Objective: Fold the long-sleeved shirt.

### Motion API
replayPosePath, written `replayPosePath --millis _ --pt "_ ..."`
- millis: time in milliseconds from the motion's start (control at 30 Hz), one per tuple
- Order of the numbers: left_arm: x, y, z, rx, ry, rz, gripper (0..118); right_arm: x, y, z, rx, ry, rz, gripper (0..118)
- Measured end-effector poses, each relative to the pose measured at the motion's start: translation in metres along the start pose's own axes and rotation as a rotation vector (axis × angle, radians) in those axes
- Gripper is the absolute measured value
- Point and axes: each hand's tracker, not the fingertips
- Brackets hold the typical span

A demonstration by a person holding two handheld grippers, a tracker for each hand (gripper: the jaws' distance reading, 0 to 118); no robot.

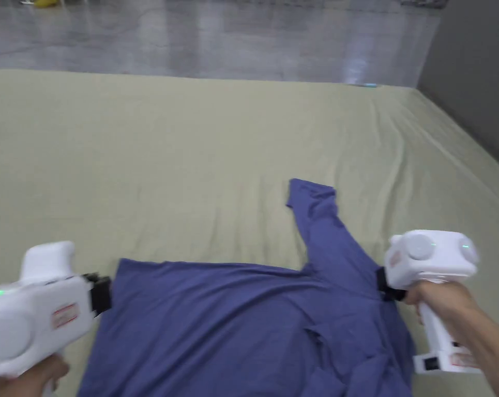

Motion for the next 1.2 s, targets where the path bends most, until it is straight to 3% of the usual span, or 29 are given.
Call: replayPosePath --millis 33,133,167,300,400,467,567,600,633,667,700,733,833,900,1000,1200 --pt "-0.004 0.012 -0.015 -0.022 0.029 -0.004 4 0.002 0.000 -0.002 -0.002 0.009 -0.008 5" --pt "-0.011 0.048 -0.071 -0.089 0.082 -0.046 86 0.004 -0.003 -0.007 -0.008 0.023 -0.014 5" --pt "-0.013 0.057 -0.094 -0.135 0.113 -0.060 87 0.003 -0.003 -0.007 -0.008 0.024 -0.014 5" --pt "-0.019 0.070 -0.176 -0.318 0.176 -0.119 87 0.004 0.000 -0.010 -0.014 0.024 0.003 5" --pt "-0.025 0.065 -0.215 -0.427 0.162 -0.054 87 0.004 0.000 -0.010 -0.020 0.027 0.009 5" --pt "-0.025 0.057 -0.231 -0.470 0.167 -0.029 87 0.004 0.000 -0.011 -0.022 0.026 0.017 5" --pt "-0.015 0.050 -0.235 -0.437 0.226 -0.123 83 -0.001 0.000 -0.013 -0.025 0.014 0.031 5" --pt "-0.011 0.050 -0.231 -0.440 0.234 -0.126 73 -0.003 0.000 -0.013 -0.025 0.005 0.037 5" --pt "-0.008 0.050 -0.226 -0.440 0.233 -0.139 54 -0.005 0.000 -0.014 -0.025 -0.004 0.042 5" --pt "-0.004 0.049 -0.220 -0.439 0.250 -0.169 23 -0.007 0.000 -0.014 -0.023 -0.015 0.049 5" --pt "0.002 0.045 -0.208 -0.426 0.268 -0.214 9 -0.009 -0.001 -0.013 -0.021 -0.027 0.057 5" --pt "0.002 0.043 -0.203 -0.429 0.255 -0.209 3 -0.011 -0.001 -0.013 -0.019 -0.036 0.063 5" --pt "-0.005 0.036 -0.184 -0.453 0.111 -0.047 3 -0.015 -0.003 -0.002 -0.003 -0.054 0.075 5" --pt "-0.001 0.037 -0.162 -0.373 0.169 -0.136 2 -0.017 -0.006 0.023 0.041 -0.053 0.073 5" --pt "-0.007 0.059 -0.122 -0.302 0.106 -0.084 2 -0.015 -0.001 0.076 0.124 0.053 0.056 5" --pt "-0.001 0.133 -0.021 -0.052 0.083 -0.107 3 -0.026 0.029 0.201 0.365 0.111 0.123 5"
